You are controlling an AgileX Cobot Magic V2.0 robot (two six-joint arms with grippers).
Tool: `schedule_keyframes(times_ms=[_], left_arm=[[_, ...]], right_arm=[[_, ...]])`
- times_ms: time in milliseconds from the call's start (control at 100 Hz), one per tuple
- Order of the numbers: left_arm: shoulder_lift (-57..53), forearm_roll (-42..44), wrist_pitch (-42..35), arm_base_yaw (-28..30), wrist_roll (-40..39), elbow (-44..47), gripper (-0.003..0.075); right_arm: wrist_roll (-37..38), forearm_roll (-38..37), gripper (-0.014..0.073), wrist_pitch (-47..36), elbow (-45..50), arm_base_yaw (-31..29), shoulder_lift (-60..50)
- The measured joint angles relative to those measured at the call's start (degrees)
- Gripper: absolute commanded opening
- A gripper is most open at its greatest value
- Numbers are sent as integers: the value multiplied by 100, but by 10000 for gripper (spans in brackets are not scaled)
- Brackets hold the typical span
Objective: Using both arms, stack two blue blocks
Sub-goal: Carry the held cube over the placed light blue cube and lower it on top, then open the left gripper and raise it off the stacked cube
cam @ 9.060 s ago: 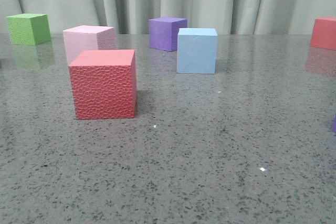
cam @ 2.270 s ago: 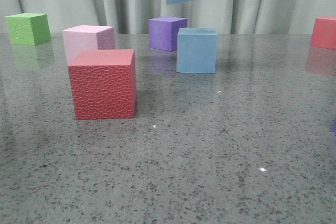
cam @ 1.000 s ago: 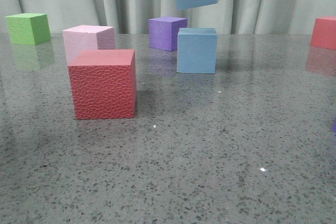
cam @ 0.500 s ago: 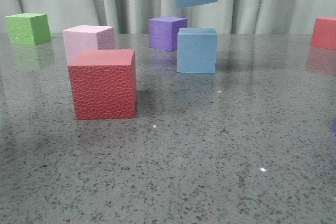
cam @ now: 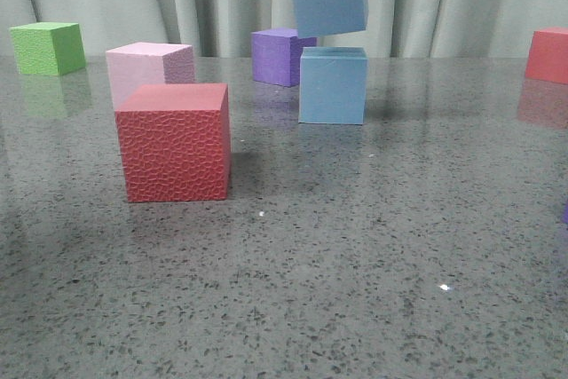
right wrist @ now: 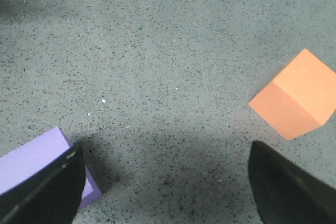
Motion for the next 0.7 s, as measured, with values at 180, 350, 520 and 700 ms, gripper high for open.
schedule_keyframes(times_ms=[180,350,520,700], left_arm=[[3,0,0,0,-20,0,221],[26,5,0,0,-20,0,221],[168,14,0,-10,-20,-9,221],[203,3,0,-30,-20,-22,221]], right_arm=[[0,0,623,-10,0,0,0],[0,0,623,-10,0,0,0],[0,0,623,-10,0,0,0],[0,0,623,-22,0,0,0]])
